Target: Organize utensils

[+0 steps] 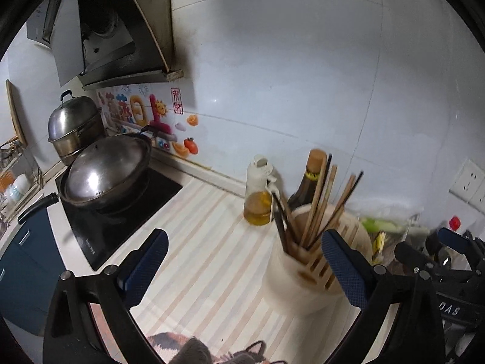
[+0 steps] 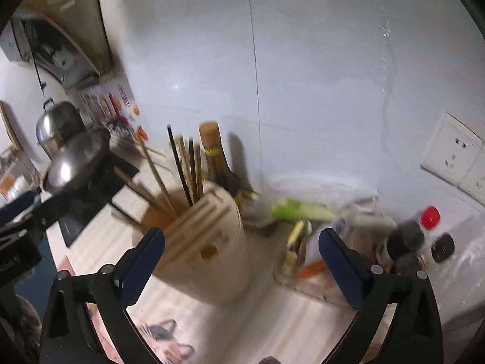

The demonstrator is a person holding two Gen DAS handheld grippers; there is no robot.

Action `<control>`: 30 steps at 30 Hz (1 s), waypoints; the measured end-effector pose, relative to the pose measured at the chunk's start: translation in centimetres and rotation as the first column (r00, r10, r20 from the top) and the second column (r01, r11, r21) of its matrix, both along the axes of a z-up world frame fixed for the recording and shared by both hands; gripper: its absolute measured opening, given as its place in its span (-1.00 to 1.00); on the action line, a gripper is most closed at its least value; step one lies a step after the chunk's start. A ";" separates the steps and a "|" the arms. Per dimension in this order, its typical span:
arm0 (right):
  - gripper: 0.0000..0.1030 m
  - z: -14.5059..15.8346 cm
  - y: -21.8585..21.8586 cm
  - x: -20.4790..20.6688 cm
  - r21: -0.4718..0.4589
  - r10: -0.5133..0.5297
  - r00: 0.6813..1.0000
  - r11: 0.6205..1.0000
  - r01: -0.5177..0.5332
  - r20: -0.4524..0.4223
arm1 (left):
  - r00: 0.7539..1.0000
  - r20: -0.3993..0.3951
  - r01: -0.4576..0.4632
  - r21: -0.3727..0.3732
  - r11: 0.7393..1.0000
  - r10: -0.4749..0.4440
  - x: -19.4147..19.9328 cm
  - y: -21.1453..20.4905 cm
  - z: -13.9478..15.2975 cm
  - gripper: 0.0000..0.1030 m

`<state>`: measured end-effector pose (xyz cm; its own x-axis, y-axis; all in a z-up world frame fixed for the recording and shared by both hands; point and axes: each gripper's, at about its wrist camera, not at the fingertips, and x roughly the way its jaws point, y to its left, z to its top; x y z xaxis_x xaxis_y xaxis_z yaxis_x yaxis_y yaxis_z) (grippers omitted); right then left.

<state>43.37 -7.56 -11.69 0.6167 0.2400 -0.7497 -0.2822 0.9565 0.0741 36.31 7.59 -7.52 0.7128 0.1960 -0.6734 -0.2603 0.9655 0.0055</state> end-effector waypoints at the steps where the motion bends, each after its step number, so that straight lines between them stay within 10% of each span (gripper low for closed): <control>1: 1.00 -0.2 0.0 -0.4 -0.010 -0.001 1.000 1.000 0.001 0.002 | 1.000 -0.005 -0.001 0.002 1.000 0.001 -0.3 -0.2 -0.2 1.00; 18: 1.00 4.5 -2.1 -7.6 -0.025 -0.045 0.993 0.999 0.048 0.112 | 0.999 0.016 -0.035 0.023 0.999 0.034 -7.2 -3.1 2.7 1.00; 30: 1.00 11.0 -4.2 -22.0 0.001 -0.162 0.959 0.986 0.166 0.232 | 0.994 0.094 0.050 0.027 0.998 -0.052 -18.4 -2.9 7.5 1.00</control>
